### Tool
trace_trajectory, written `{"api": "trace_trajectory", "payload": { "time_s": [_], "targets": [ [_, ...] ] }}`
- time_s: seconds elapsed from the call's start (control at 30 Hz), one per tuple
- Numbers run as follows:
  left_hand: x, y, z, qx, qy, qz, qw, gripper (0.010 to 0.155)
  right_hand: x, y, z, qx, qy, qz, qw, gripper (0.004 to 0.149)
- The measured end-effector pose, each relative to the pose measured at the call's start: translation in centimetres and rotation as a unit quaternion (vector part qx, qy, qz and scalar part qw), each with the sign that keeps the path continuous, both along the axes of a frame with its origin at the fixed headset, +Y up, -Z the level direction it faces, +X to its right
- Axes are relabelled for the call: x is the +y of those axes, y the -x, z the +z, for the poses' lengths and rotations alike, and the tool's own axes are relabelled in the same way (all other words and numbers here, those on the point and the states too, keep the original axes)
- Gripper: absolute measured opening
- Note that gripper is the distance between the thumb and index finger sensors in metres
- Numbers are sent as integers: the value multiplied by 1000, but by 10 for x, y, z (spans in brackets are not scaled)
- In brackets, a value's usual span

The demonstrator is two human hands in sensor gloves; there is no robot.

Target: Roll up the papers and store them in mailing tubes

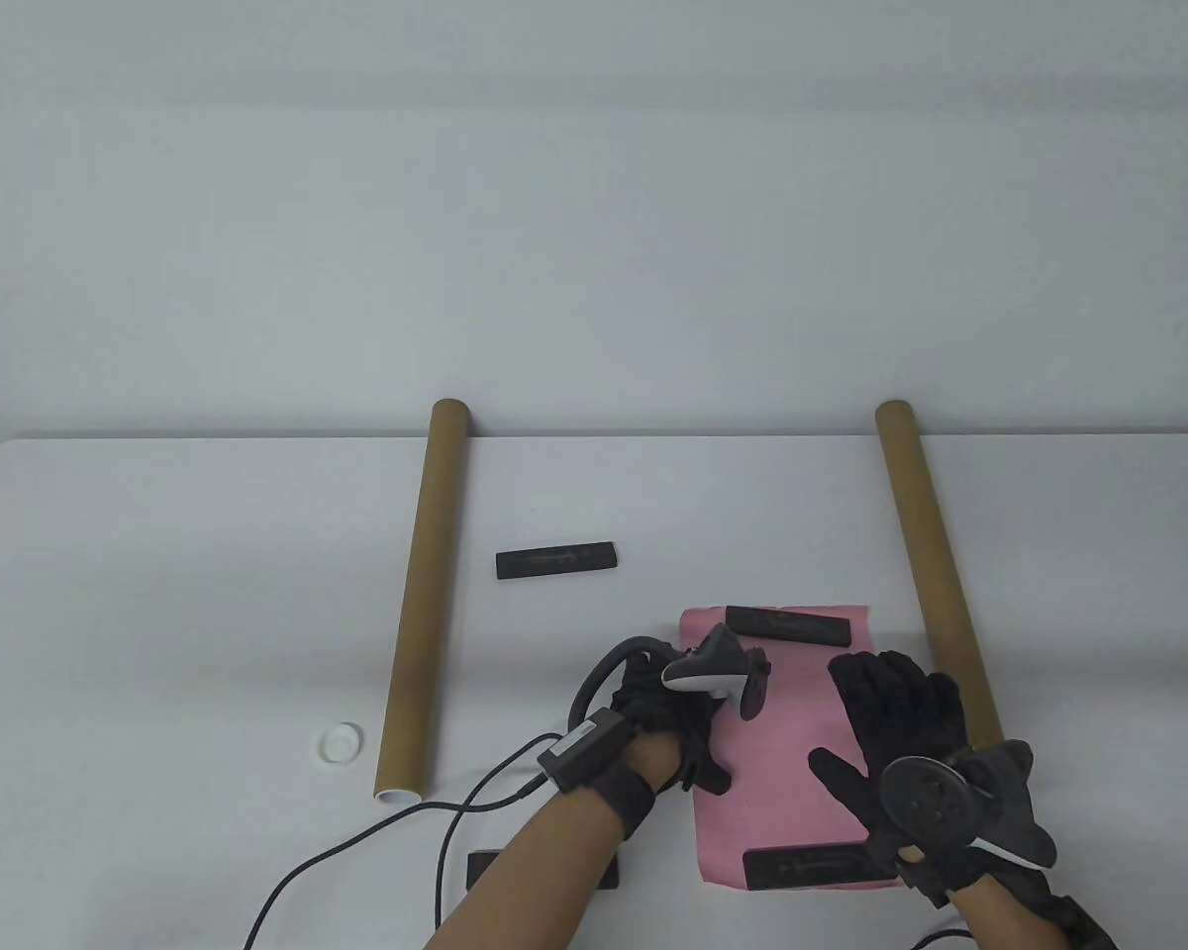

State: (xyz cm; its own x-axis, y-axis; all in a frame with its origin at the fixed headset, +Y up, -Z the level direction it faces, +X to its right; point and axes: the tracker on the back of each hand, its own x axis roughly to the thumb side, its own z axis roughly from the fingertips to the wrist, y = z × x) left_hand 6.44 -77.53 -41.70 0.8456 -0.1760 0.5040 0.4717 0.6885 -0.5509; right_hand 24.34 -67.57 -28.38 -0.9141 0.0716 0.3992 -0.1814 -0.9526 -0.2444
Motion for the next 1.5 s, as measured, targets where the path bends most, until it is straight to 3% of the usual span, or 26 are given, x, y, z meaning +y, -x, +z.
{"api": "trace_trajectory", "payload": {
  "time_s": [0.23,0.43,0.53,0.67,0.77,0.83,0.9,1.1,1.3,1.5],
  "targets": [
    [1,-2,-14,20,-1,6,1000,110,-5,2,-2,3,17,15,1000,89],
    [-1,1,-30,48,4,47,998,108,-11,12,-7,29,82,66,994,92],
    [-2,4,-34,53,-1,67,996,107,-23,19,-13,39,149,111,982,90],
    [-5,10,-37,56,8,88,994,106,-56,30,-23,43,239,182,953,85],
    [-6,12,-37,57,7,95,994,106,-76,35,-27,60,268,236,932,83],
    [-6,13,-38,56,6,95,994,106,-78,36,-28,75,244,245,935,80],
    [-5,14,-39,58,4,96,994,106,-78,37,-29,87,236,232,940,68],
    [-7,18,-39,60,0,107,992,105,-74,36,-31,107,225,215,944,66],
    [-9,21,-39,62,-1,116,991,105,-57,38,-10,118,181,209,954,65],
    [-9,22,-39,57,-3,114,992,105,-71,39,8,118,183,223,950,66]
  ]
}}
